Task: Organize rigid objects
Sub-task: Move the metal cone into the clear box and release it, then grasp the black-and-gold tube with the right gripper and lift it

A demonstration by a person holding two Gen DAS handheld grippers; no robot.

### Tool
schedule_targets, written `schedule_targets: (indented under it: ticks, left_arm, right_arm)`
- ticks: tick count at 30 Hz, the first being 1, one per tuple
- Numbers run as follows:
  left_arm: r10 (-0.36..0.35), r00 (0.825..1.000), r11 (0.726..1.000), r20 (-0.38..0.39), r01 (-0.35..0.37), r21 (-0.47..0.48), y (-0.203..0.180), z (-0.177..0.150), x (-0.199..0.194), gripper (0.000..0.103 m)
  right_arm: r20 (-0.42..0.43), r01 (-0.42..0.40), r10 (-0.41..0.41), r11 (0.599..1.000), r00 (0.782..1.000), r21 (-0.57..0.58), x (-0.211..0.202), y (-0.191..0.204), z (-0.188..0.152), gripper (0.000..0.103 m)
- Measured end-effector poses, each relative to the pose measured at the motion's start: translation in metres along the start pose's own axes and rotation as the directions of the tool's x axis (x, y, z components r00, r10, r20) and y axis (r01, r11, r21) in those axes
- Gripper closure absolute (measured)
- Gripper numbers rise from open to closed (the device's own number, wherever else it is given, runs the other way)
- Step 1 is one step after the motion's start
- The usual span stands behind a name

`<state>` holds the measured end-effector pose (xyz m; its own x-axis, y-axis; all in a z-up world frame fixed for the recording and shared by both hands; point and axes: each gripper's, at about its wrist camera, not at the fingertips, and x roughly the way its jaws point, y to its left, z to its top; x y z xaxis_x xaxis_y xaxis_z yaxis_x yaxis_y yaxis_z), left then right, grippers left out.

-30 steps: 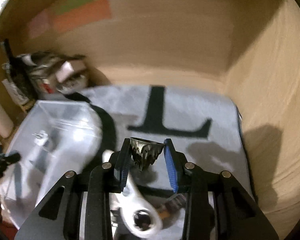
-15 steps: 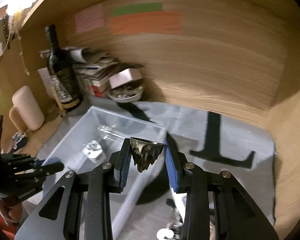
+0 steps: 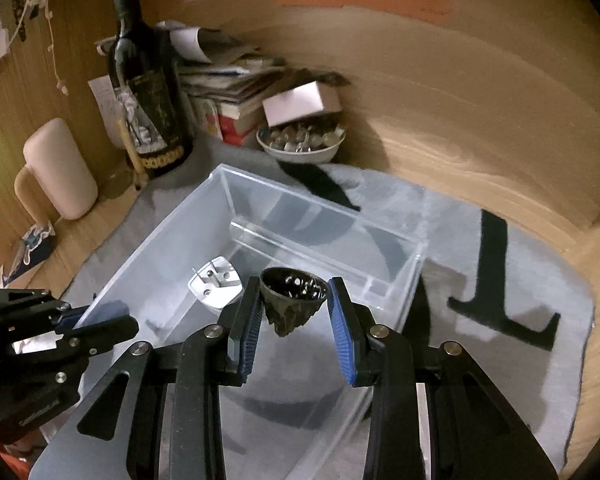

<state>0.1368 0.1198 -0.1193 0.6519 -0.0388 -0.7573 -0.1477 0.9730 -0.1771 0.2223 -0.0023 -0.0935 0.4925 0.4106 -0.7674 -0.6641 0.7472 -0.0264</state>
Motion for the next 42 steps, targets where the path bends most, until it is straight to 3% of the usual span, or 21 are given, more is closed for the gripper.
schedule_targets:
  ticks: [8,10,14,18,26,30,36,42]
  left_arm:
    - [-0.001,1.000,1.000,0.001,0.001,-0.003,0.000,0.000,0.000,0.092]
    - [-0.002,1.000,1.000,0.000,0.002,-0.003,0.000,0.000,0.000,0.092]
    - [-0.002,1.000,1.000,0.001,0.002,-0.006,0.000,0.001,0.000,0.092]
    - [-0.001,1.000,1.000,0.002,0.001,-0.005,0.000,0.001,0.001,0.092]
    - [0.002,1.000,1.000,0.004,-0.002,0.001,0.000,0.000,0.001,0.092]
    - [0.002,1.000,1.000,0.005,-0.002,-0.001,-0.001,0.000,0.001,0.092]
    - [0.003,1.000,1.000,0.006,-0.003,0.000,-0.001,0.000,0.001,0.092]
    - [0.005,1.000,1.000,0.005,-0.005,0.006,-0.002,-0.001,0.001,0.092]
  right_arm:
    - [-0.038,0.004,-0.005,0.999,0.999,-0.039,0.007,0.004,0.000,0.073]
    - [-0.049,-0.001,-0.001,1.000,0.999,-0.029,0.009,0.003,0.000,0.069]
    - [-0.035,-0.012,0.011,1.000,0.999,-0.008,0.005,0.000,-0.001,0.051]
    - [0.010,0.006,-0.006,1.000,1.000,-0.006,-0.009,-0.002,-0.001,0.044]
    - [0.118,0.086,-0.092,0.995,0.989,0.057,-0.057,-0.026,-0.005,0.039]
    - [0.159,0.159,-0.174,0.982,0.972,0.099,-0.084,-0.046,-0.010,0.039]
    - [0.159,0.248,-0.277,0.952,0.948,0.179,-0.108,-0.075,-0.023,0.039]
    - [0.104,0.319,-0.355,0.911,0.929,0.263,-0.114,-0.104,-0.051,0.039]
